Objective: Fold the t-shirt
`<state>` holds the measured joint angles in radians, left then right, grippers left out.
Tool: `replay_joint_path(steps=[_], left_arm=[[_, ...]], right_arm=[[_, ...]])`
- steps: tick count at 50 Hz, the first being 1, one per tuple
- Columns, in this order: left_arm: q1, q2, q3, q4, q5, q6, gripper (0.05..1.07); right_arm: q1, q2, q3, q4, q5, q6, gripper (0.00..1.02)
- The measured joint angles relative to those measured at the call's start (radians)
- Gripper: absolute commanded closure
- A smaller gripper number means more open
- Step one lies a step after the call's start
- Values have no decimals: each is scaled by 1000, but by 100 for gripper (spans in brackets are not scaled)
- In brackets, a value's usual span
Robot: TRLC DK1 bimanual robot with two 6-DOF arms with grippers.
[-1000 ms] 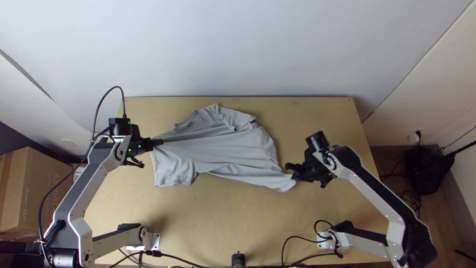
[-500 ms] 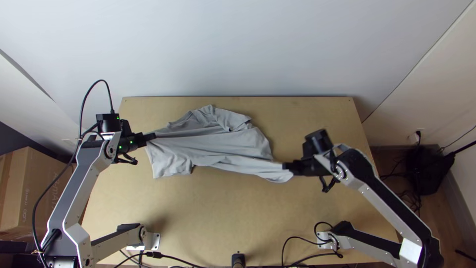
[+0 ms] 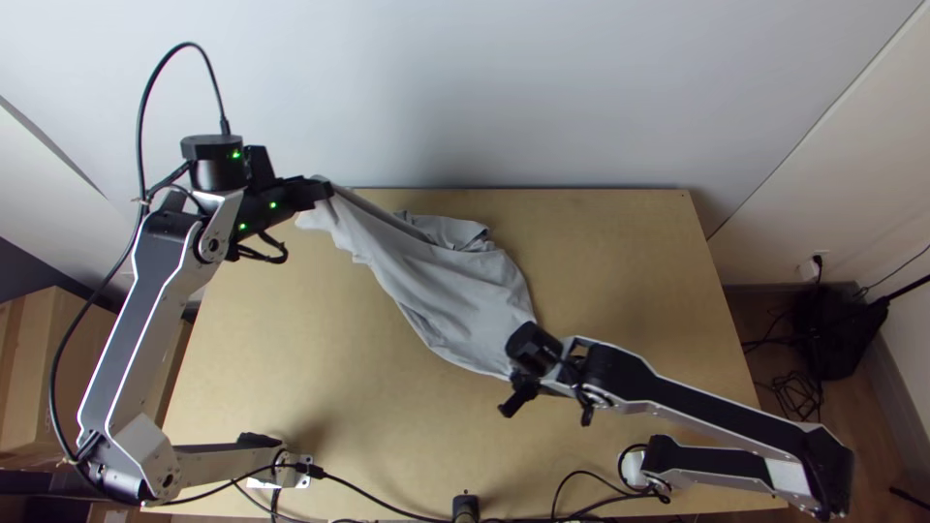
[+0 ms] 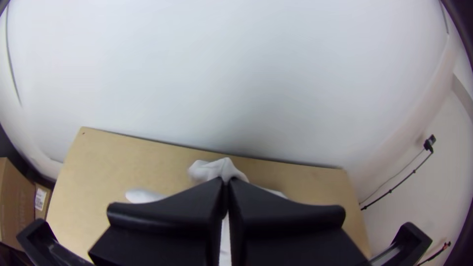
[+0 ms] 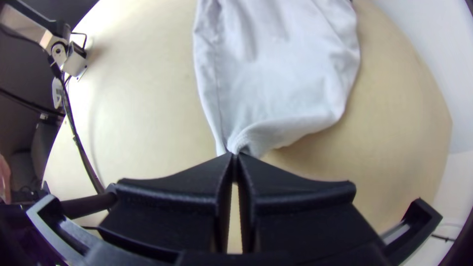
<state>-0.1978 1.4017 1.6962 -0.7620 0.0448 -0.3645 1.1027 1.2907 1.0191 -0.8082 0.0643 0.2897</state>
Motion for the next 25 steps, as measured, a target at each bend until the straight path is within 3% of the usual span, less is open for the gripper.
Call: replay_joint_path(steps=[19, 21, 25], left_arm=[[-146, 146, 146, 1, 0, -3, 105], [-158, 165, 163, 1, 0, -3, 105], [-177, 202, 195, 2, 0, -3, 105]], right_arm=[[80, 365, 238, 180, 10, -80, 99], [91, 389, 264, 210, 31, -83, 90], [115, 422, 326, 256, 79, -94, 56]])
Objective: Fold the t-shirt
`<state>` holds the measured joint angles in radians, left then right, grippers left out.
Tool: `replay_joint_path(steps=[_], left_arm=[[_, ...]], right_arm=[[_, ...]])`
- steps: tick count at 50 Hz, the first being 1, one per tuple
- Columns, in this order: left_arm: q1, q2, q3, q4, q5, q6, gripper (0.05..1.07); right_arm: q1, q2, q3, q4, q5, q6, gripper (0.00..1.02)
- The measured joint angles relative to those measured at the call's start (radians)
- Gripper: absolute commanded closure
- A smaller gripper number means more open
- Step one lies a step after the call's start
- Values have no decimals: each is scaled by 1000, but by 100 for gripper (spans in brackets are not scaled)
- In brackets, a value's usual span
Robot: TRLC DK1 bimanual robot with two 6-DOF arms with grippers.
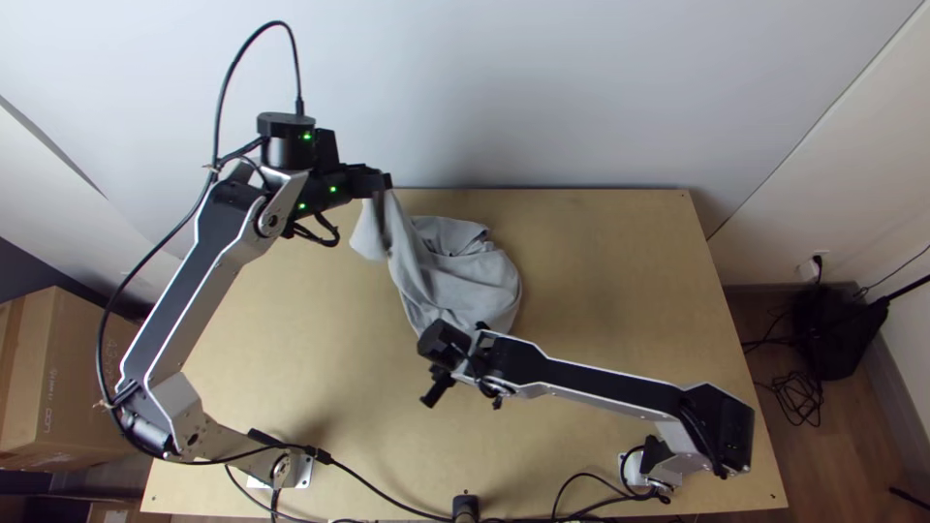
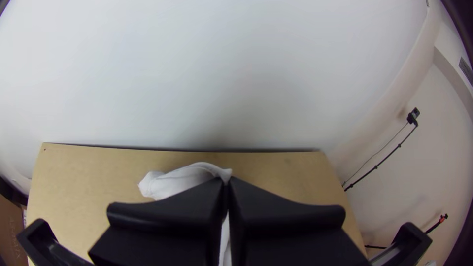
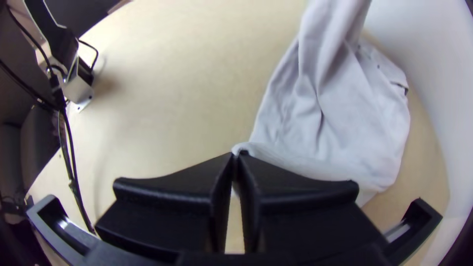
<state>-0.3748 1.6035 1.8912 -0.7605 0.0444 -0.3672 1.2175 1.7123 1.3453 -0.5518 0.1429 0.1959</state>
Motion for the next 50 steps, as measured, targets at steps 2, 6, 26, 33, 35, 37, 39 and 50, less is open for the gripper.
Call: replay_joint_path(steps=[2, 6, 26, 33, 35, 37, 39, 50], left_arm=[[-9, 19, 16, 0, 0, 0, 105], [-23, 51, 39, 5, 0, 0, 105], [-113, 169, 60, 69, 1, 0, 105], [-149, 203, 62, 74, 1, -8, 105], [-156, 210, 62, 74, 1, -11, 105], [-163, 217, 62, 74, 1, -16, 105], [-169, 223, 62, 78, 1, -19, 105], [-208, 268, 63, 105, 0, -23, 104]], right_arm=[[7, 5, 36, 5, 5, -3, 42], [11, 1, 113, -13, 13, -12, 31], [-60, -151, 263, -397, -4, 33, 12], [-249, -207, 348, -434, -10, 84, 8], [-319, -214, 380, -438, -22, 97, 7], [-385, -219, 413, -447, -40, 110, 4], [-452, -221, 441, -460, -57, 121, 4], [-709, -169, 522, -498, -216, 198, 4]])
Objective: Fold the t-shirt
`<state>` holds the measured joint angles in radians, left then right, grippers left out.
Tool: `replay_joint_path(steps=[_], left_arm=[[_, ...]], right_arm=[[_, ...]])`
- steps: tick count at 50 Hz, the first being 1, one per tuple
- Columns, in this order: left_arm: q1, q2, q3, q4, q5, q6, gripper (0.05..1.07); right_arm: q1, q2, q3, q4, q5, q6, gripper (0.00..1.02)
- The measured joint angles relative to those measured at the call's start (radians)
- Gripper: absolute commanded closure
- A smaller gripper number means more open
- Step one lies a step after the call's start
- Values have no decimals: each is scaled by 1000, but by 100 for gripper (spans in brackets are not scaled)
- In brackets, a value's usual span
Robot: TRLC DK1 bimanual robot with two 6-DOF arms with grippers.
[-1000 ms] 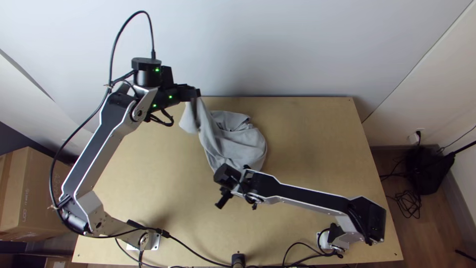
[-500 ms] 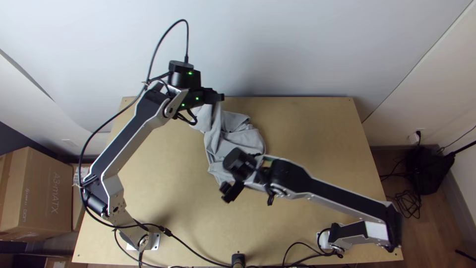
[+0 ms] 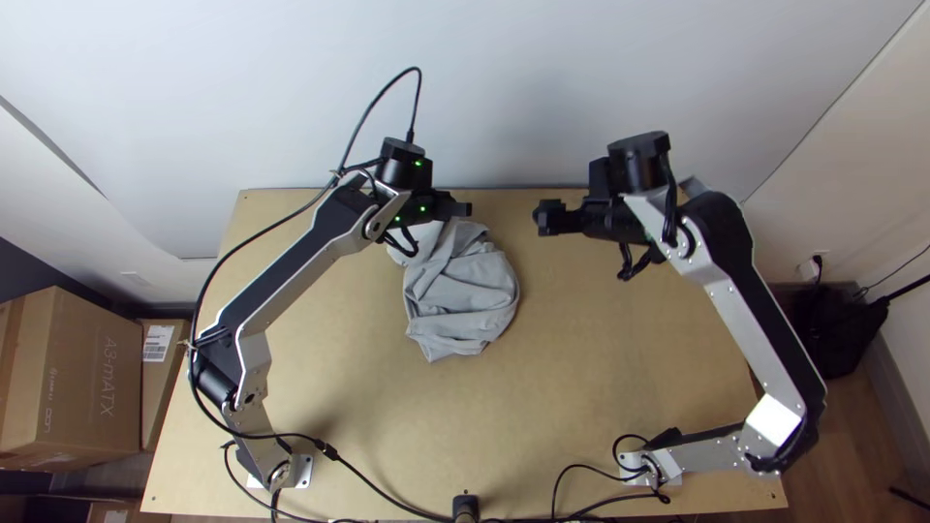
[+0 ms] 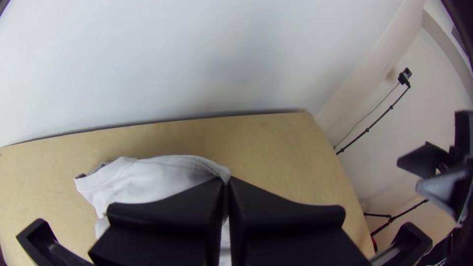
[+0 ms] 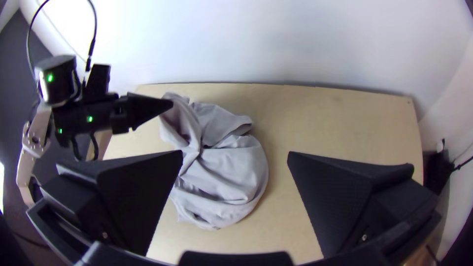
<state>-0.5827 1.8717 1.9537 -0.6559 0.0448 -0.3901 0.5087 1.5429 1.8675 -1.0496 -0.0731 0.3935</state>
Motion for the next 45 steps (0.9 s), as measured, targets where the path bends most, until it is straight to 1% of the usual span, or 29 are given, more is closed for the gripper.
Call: replay_joint_path(steps=[3, 7, 10, 11, 12, 15, 16, 21, 27, 30, 36, 39, 45], left_arm=[[-17, 21, 0, 0, 0, 0, 104], [-45, 61, 0, 13, 0, 1, 104], [-65, 97, 0, 32, 0, 3, 104], [-71, 111, 0, 38, 0, 5, 100], [-76, 124, 0, 47, 0, 5, 92], [-92, 164, 0, 84, 0, 7, 60], [-96, 177, 0, 95, 0, 9, 53], [-113, 222, 1, 125, 0, 31, 34], [-116, 239, 19, 124, 0, 35, 17], [-116, 239, 43, 120, 0, 35, 12], [-103, 225, 89, 82, 0, 37, 12], [-95, 205, 90, 47, 0, 42, 10], [-69, 165, 90, -27, 0, 50, 10]], right_arm=[[-49, 37, 2, -6, -69, 34, 4], [-105, 96, 1, -13, -176, 78, 4], [-133, 134, -3, -14, -211, 98, 4], [-144, 148, -3, -16, -221, 106, 4], [-151, 155, -3, -15, -227, 108, 4], [-176, 179, -3, -15, -236, 117, 4], [-183, 185, -3, -15, -239, 120, 4], [-212, 203, -3, -13, -259, 124, 4], [-239, 263, 48, -14, -296, 126, 4], [-245, 325, 106, -28, -318, 128, 4], [-247, 532, 323, -153, -353, 131, 6], [-237, 630, 413, -179, -360, 134, 9], [-195, 730, 452, -194, -361, 134, 10]])
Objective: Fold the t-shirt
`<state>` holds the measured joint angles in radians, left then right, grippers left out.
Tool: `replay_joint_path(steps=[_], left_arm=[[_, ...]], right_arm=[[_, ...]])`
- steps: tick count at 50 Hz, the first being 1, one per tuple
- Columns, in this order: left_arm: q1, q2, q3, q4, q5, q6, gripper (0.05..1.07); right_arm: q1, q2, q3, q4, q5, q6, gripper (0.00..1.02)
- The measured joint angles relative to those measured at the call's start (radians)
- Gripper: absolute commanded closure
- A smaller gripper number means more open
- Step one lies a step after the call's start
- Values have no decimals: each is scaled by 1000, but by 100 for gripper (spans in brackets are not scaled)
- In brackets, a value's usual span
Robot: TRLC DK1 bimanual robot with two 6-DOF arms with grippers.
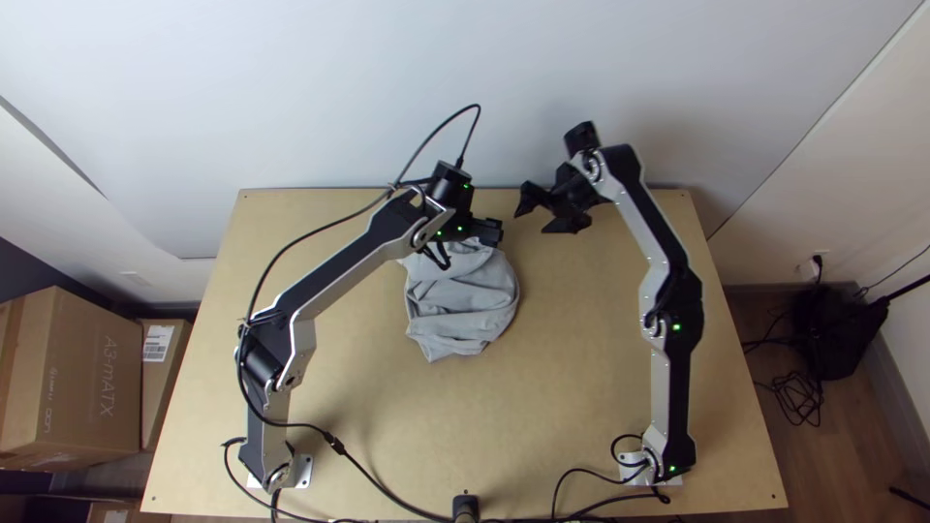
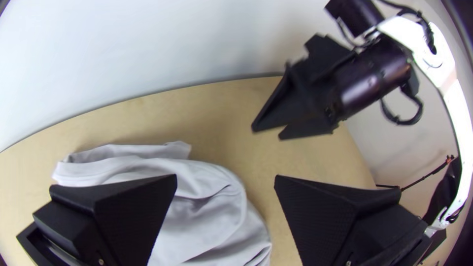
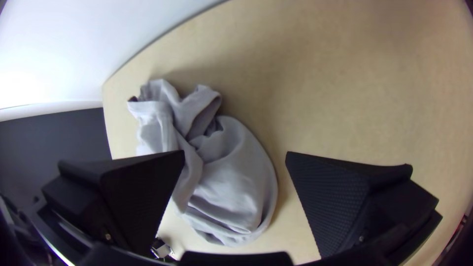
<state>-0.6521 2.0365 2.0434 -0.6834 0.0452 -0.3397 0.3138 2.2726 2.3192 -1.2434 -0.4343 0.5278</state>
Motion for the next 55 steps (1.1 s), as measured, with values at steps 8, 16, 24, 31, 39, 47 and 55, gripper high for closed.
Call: replay_joint_path(steps=[8, 16, 24, 31, 39, 47, 55], left_arm=[[47, -105, -66, -11, 0, 27, 11], [79, -241, -187, -3, 0, 61, 11], [93, -349, -303, 5, 0, 77, 11], [120, -423, -395, 17, 0, 90, 11], [166, -501, -478, 26, 0, 91, 11], [192, -546, -528, 27, 0, 98, 11], [202, -558, -554, 38, 0, 98, 11]], right_arm=[[93, 39, 0, -8, 10, -8, 10], [167, 39, 12, 24, 81, -38, 10], [196, 39, 12, 73, 163, -43, 10], [212, 28, 12, 117, 223, -55, 10], [252, -4, 0, 129, 286, -81, 10], [306, -51, -48, 129, 378, -118, 10], [325, -58, -64, 127, 462, -130, 21]])
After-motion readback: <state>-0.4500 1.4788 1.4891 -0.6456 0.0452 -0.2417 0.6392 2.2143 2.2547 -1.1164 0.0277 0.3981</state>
